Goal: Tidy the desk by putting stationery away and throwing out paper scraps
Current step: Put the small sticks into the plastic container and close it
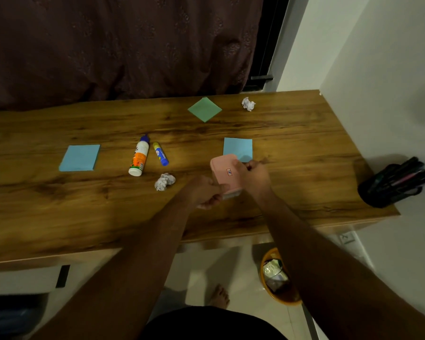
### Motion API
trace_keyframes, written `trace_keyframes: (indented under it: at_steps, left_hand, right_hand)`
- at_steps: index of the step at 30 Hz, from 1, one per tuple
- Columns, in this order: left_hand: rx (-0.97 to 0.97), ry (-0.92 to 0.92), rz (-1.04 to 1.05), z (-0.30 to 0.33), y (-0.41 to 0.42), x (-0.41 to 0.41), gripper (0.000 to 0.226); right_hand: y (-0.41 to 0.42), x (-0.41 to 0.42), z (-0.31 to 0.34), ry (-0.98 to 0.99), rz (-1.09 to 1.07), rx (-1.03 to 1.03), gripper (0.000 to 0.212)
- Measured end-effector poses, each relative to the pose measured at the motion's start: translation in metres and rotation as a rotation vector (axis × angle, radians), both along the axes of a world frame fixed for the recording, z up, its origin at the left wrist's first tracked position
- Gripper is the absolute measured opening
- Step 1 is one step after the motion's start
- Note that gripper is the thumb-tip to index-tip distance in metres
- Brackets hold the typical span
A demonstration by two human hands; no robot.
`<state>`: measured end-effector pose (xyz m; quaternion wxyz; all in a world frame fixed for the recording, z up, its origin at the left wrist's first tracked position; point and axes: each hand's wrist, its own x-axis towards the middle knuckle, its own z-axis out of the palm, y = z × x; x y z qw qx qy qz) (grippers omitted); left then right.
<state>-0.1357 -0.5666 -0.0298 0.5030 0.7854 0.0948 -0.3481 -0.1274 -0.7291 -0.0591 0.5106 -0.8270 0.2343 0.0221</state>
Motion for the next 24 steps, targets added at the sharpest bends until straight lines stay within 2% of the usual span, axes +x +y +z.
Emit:
trace_keyframes:
  at_steps: [6, 9, 12, 15, 20, 22, 24]
  left_hand:
    - [0.010, 0.048, -0.048, 0.007, 0.000, 0.003, 0.030]
    - [0.019, 0.043, -0.043, 0.017, 0.002, 0.002, 0.030]
    - [-0.120, 0.059, 0.075, 0.023, 0.004, 0.001, 0.034]
    - [-0.295, 0.130, 0.102, 0.023, 0.004, -0.006, 0.044]
    - [-0.304, 0.119, 0.102, 0.021, 0.008, -0.025, 0.064]
    - [-0.303, 0.111, 0.075, 0.022, 0.011, -0.031, 0.065]
    - [-0.303, 0.107, 0.058, 0.023, 0.016, -0.035, 0.060]
  right_hand:
    - [-0.002, 0.001, 0.009, 0.026, 0.057, -0.036, 0.045]
    - [-0.004, -0.004, 0.018, 0.006, 0.042, -0.023, 0.036]
    - [-0.003, -0.016, 0.022, -0.076, -0.003, 0.042, 0.031]
    - [0.002, -0.031, 0.025, -0.137, -0.034, 0.095, 0.033]
    - [0.014, -0.068, 0.029, -0.191, -0.125, 0.174, 0.040]
    - [0.014, -0.083, 0.021, -0.223, -0.215, 0.226, 0.044]
    - [0.014, -0.100, 0.007, -0.227, -0.436, 0.269, 0.048]
